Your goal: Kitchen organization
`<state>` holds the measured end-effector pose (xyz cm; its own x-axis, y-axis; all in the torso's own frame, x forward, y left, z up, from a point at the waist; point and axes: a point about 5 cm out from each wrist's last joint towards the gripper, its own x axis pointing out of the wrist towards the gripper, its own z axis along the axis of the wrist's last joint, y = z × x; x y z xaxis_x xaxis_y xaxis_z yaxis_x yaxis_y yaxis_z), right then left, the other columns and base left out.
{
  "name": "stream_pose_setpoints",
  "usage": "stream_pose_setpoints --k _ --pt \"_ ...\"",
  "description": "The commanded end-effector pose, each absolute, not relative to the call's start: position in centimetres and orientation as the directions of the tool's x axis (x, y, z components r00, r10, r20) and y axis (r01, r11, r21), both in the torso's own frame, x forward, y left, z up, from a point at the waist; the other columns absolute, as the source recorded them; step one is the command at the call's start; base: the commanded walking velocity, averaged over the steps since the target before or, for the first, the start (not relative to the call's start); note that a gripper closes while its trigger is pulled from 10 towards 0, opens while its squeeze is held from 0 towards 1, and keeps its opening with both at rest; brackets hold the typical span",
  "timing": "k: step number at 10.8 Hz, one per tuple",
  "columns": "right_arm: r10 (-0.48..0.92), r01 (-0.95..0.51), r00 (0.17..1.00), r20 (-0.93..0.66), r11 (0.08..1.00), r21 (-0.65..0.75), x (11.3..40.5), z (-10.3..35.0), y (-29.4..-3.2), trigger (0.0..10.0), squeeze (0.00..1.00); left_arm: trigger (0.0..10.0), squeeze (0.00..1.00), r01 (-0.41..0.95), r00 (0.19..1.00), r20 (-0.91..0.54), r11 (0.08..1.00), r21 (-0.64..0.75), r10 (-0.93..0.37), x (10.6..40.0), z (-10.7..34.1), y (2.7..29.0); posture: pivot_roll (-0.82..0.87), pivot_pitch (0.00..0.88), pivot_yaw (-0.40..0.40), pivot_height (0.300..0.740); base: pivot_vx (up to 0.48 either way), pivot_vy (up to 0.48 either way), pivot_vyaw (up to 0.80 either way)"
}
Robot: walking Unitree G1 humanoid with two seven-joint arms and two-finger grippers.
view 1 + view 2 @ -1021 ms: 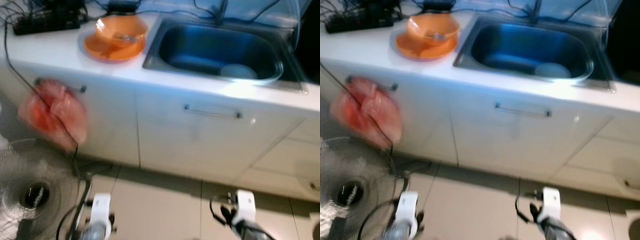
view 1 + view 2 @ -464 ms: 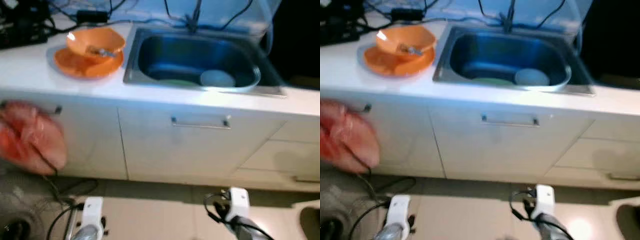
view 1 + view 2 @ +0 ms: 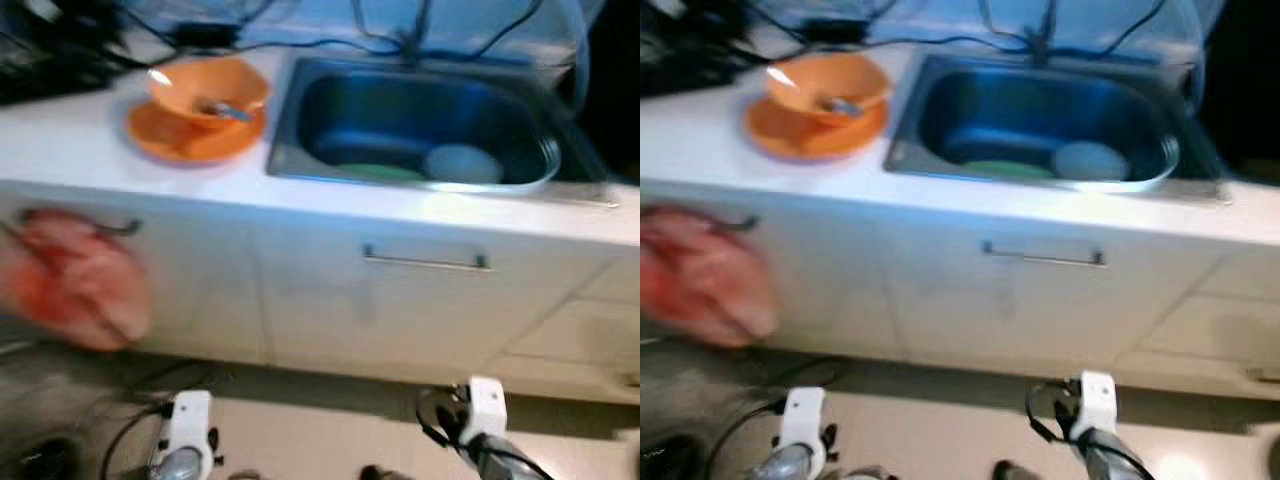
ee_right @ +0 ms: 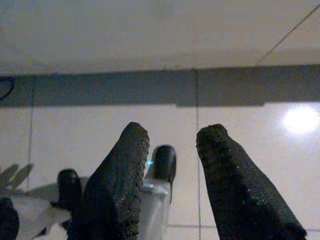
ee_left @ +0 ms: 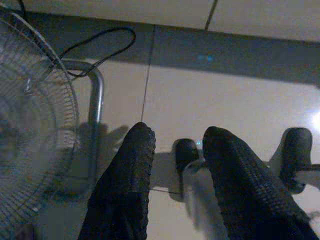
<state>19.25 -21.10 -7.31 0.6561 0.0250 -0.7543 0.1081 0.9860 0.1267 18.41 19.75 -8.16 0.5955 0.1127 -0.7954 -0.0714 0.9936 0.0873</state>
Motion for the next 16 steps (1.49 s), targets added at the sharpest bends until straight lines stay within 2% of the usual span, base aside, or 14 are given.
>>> stream_pose_setpoints --k 1,5,9,16 --pt "0.013 0.117 0.646 -0.763 0.986 0.115 19.01 -7.34 -21.71 10.0 0.00 10.0 0.00 -0.071 0.591 -0.800 0.994 0.079 0.105 18.41 -8.26 19.22 0.13 0.110 -0.027 0.740 0.000 0.000 0.00" --pt "0.020 0.106 0.646 -0.763 0.988 0.116 19.05 -7.30 -21.74 10.0 0.00 10.0 0.00 -0.097 0.589 -0.799 0.993 0.074 0.117 18.24 -8.31 19.40 0.13 0.112 -0.028 0.740 0.000 0.000 0.00" --pt "0.017 0.113 0.644 -0.765 0.987 0.116 18.90 -7.39 -21.71 10.0 0.00 10.0 0.00 -0.085 0.586 -0.802 0.994 0.076 0.111 18.14 -8.37 19.32 0.13 0.121 -0.024 0.740 0.000 0.398 0.00" --pt "0.020 0.113 0.642 -0.767 0.986 0.120 18.90 -7.44 -21.49 10.0 0.00 10.0 0.00 -0.060 0.592 -0.798 0.994 0.095 0.112 18.40 -8.25 19.26 0.13 0.110 -0.018 0.740 0.000 0.000 0.00"
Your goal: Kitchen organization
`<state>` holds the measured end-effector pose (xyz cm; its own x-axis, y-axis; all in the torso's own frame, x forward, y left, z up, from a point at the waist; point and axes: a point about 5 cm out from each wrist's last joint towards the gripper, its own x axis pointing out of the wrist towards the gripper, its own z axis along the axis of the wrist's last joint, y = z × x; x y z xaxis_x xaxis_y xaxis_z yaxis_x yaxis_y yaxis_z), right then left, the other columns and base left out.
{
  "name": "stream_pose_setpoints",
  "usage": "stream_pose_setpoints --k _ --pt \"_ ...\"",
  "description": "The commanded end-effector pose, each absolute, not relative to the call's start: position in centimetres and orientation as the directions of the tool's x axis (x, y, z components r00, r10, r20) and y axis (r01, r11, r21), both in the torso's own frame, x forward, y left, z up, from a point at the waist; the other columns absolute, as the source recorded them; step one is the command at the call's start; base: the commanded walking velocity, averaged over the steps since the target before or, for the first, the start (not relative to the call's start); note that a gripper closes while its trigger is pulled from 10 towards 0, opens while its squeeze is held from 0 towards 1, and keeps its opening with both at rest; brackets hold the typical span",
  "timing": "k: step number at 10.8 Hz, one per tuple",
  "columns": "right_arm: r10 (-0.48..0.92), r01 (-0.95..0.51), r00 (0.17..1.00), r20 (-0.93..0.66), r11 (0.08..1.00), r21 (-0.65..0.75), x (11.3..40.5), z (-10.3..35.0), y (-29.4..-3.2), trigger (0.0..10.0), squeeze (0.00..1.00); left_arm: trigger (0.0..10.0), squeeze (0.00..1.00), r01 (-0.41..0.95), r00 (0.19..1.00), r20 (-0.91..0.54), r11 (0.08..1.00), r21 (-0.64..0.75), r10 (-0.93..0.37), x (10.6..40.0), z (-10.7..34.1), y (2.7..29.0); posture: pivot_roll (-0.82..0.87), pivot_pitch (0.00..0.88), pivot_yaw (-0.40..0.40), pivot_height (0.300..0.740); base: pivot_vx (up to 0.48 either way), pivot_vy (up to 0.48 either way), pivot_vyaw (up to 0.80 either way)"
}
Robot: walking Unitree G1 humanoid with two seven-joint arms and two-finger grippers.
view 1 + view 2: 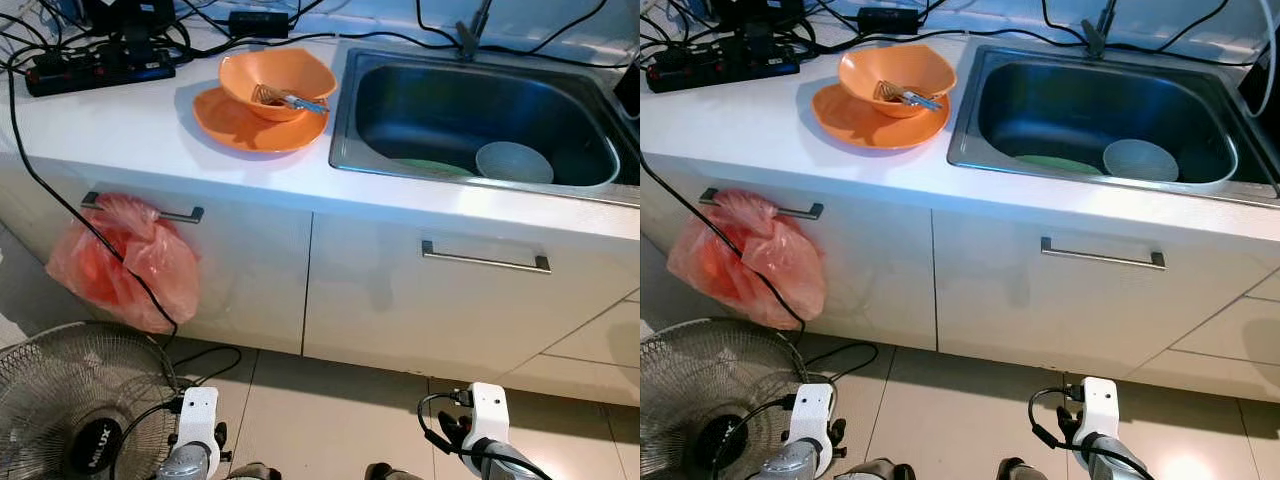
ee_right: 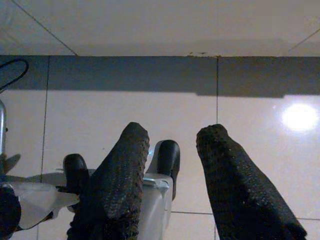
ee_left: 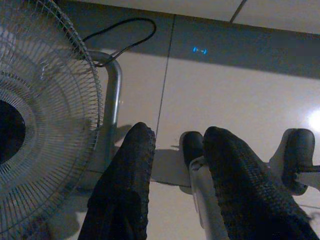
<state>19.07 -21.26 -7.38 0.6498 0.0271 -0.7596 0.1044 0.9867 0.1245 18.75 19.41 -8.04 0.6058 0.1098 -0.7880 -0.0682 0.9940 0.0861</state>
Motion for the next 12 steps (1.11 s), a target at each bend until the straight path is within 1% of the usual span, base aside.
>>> stream_pose_setpoints --k 1,5,12 --pt "0.021 0.112 0.642 -0.766 0.986 0.122 18.92 -7.43 -21.50 10.0 0.00 10.0 0.00 -0.062 0.591 -0.799 0.994 0.093 0.111 18.39 -8.26 19.23 0.13 0.109 -0.018 0.740 0.000 0.000 0.00" --pt "0.021 0.115 0.641 -0.767 0.986 0.123 18.97 -7.40 -21.58 10.0 0.00 10.0 0.00 -0.070 0.589 -0.799 0.993 0.099 0.121 18.36 -8.28 19.26 0.13 0.112 -0.024 0.740 0.000 0.000 0.00" --pt "0.018 0.115 0.644 -0.765 0.986 0.120 19.01 -7.35 -21.65 10.0 0.00 10.0 0.00 -0.081 0.575 -0.806 0.990 0.113 0.139 17.96 -8.43 19.59 0.13 0.121 -0.026 0.740 0.292 0.000 0.00"
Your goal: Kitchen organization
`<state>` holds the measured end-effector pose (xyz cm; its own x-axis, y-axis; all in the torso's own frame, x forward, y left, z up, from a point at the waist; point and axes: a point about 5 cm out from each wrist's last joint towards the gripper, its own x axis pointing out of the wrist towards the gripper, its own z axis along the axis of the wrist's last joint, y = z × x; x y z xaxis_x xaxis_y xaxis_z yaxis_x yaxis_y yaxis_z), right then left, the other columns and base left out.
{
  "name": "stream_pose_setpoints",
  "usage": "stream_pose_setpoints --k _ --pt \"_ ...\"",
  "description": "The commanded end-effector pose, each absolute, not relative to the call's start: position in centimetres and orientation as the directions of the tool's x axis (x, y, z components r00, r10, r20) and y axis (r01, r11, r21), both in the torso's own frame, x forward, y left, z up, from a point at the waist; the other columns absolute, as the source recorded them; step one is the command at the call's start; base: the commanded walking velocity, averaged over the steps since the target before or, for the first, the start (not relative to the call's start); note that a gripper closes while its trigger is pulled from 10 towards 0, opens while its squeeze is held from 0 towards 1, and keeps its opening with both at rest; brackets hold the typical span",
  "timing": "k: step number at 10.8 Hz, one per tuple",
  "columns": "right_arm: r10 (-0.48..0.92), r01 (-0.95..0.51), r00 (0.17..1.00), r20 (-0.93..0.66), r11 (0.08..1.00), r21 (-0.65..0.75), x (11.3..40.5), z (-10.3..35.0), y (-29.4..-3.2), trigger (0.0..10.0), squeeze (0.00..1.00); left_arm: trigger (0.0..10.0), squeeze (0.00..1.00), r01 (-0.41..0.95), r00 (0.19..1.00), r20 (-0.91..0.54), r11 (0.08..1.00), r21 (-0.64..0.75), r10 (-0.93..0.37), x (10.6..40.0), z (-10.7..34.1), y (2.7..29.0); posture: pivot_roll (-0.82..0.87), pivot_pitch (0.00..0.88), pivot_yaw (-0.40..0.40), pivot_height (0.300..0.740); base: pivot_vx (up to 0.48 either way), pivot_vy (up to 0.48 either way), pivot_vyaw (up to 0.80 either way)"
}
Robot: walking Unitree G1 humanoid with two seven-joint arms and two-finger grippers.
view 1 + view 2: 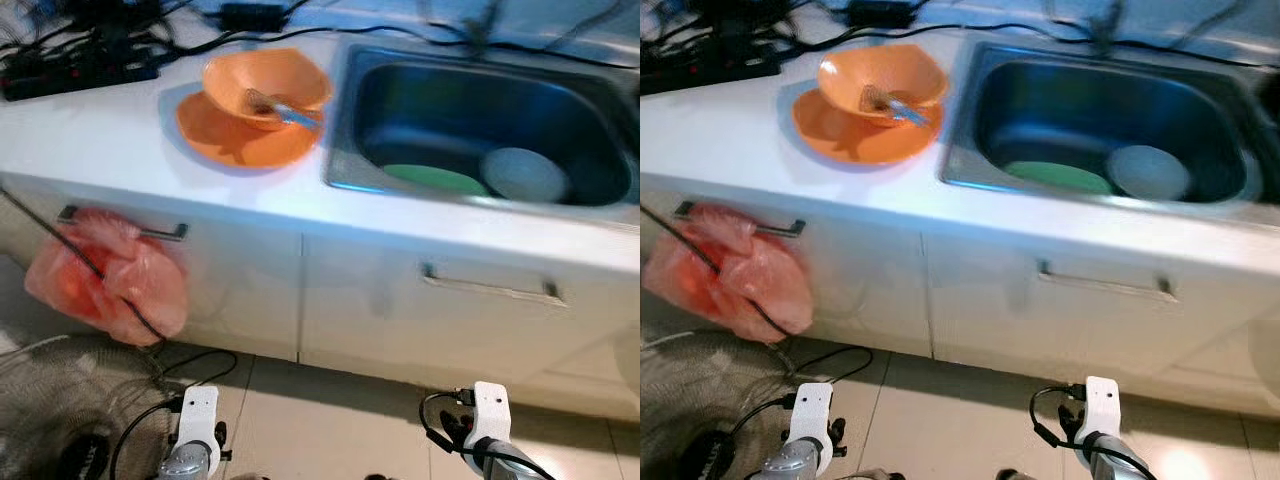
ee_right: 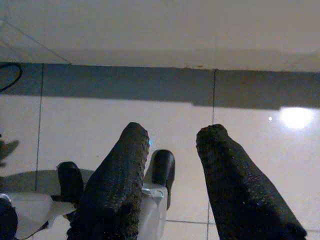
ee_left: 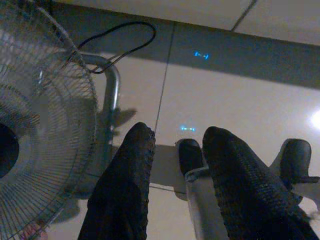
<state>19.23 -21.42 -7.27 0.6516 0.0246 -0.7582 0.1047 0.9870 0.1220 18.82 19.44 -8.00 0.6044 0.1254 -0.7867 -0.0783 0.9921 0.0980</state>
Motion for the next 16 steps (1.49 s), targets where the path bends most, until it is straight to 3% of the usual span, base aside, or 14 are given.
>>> stream_pose_setpoints --k 1,6,16 --pt "0.020 0.115 0.642 -0.767 0.986 0.122 18.98 -7.38 -21.63 10.0 0.00 10.0 0.00 -0.081 0.574 -0.807 0.990 0.112 0.138 17.94 -8.44 19.61 0.13 0.122 -0.026 0.740 0.330 0.000 -0.44" --pt "0.022 0.114 0.641 -0.767 0.986 0.123 18.95 -7.40 -21.60 10.0 0.00 10.0 0.00 -0.080 0.572 -0.811 0.992 0.096 0.125 17.77 -8.52 19.59 0.14 0.125 -0.025 0.740 0.312 0.000 -0.10" --pt "0.028 0.105 0.641 -0.767 0.987 0.123 18.95 -7.40 -21.55 10.0 0.00 10.0 0.00 -0.042 0.590 -0.800 0.994 0.105 0.109 18.06 -8.40 19.24 0.14 0.115 -0.022 0.740 0.000 0.000 -0.07"
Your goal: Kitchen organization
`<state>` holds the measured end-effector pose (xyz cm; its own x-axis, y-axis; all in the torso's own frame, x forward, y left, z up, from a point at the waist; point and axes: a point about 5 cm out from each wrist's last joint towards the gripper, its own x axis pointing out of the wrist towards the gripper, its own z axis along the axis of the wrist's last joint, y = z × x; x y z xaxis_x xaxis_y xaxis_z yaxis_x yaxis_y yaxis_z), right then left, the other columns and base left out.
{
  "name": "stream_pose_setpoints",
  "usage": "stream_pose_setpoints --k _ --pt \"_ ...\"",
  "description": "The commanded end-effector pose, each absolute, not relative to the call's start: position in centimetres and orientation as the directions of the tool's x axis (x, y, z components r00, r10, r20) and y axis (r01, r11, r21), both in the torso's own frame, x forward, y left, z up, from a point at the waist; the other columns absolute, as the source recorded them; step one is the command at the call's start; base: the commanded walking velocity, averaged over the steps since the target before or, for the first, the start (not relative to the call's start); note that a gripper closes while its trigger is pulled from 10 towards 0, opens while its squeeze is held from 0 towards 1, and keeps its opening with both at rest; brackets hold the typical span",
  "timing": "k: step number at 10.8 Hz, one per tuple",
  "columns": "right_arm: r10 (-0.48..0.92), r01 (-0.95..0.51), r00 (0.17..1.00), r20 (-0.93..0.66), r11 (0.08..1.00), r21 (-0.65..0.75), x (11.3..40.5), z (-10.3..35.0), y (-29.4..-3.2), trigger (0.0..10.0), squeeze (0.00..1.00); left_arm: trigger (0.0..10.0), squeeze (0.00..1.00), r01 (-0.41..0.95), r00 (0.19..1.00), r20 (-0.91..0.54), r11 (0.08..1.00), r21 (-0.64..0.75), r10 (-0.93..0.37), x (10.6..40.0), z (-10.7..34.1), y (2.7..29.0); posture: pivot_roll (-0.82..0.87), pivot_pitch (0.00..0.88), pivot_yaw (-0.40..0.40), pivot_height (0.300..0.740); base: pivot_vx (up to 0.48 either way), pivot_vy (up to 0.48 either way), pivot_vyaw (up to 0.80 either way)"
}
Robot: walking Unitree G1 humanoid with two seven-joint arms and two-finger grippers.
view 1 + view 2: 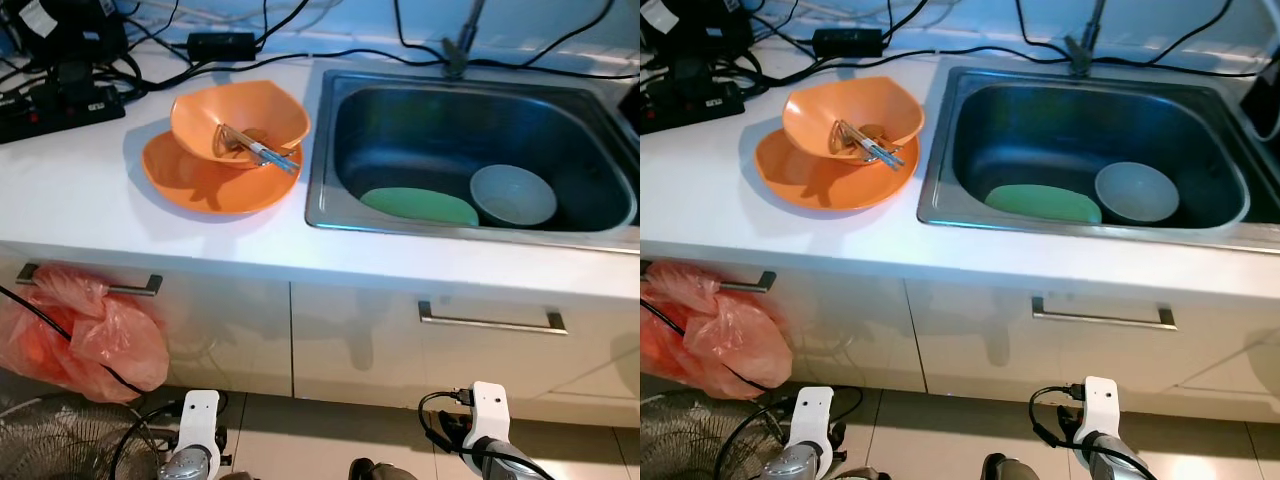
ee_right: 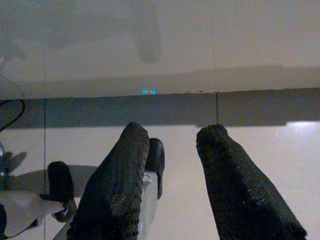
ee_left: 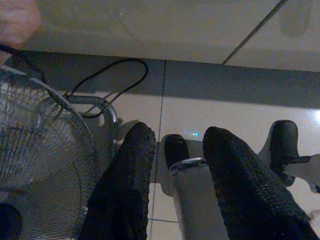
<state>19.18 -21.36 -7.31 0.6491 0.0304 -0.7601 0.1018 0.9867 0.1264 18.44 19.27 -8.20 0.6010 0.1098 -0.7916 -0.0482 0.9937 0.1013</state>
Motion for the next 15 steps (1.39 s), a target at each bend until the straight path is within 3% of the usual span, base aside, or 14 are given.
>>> stream_pose_setpoints --k 1,3,5,9,10,13,15 --pt "0.028 0.104 0.641 -0.767 0.987 0.123 18.9 -7.4 -21.5 10.0 0.00 10.0 0.00 -0.031 0.605 -0.789 0.993 0.115 0.110 18.3 -8.2 19.3 0.14 0.113 -0.020 0.740 0.000 0.000 0.00" --pt "0.020 0.100 0.650 -0.760 0.989 0.111 19.0 -7.3 -21.6 10.0 0.00 10.0 0.00 -0.012 0.699 -0.706 0.989 0.148 0.114 19.5 -7.3 19.2 0.15 0.116 -0.021 0.740 0.000 0.000 0.00" --pt "0.015 0.083 0.667 -0.745 0.992 0.094 19.1 -7.2 -21.8 10.0 0.00 10.0 0.00 -0.031 0.729 -0.673 0.988 0.150 0.125 19.0 -7.2 19.7 0.16 0.128 -0.027 0.740 0.000 0.000 0.00" --pt "-0.023 -0.031 0.786 -0.618 0.997 -0.076 20.2 -5.8 -22.5 10.0 0.00 10.0 0.00 -0.056 0.935 -0.322 0.960 0.274 0.147 18.7 -3.4 21.0 0.16 0.188 -0.044 0.740 0.000 0.000 0.00" --pt "-0.041 -0.023 0.825 -0.563 0.994 -0.106 20.4 -5.3 -22.6 10.0 0.00 10.0 0.00 -0.107 0.976 -0.153 0.949 0.296 0.158 18.9 -0.3 21.5 0.16 0.207 -0.043 0.740 0.000 0.000 0.00" --pt "-0.052 -0.027 0.871 -0.488 0.988 -0.152 20.6 -4.7 -22.5 10.0 0.00 10.0 0.00 -0.136 0.990 0.021 0.923 0.359 0.137 18.7 3.6 21.1 0.15 0.225 -0.032 0.740 0.000 0.000 0.00" --pt "-0.109 0.053 0.912 -0.395 0.987 -0.150 20.7 -4.0 -22.5 10.0 0.00 10.0 0.00 -0.228 0.969 0.180 0.902 0.365 0.172 18.1 8.2 20.6 0.15 0.230 -0.029 0.740 0.000 0.000 0.00"
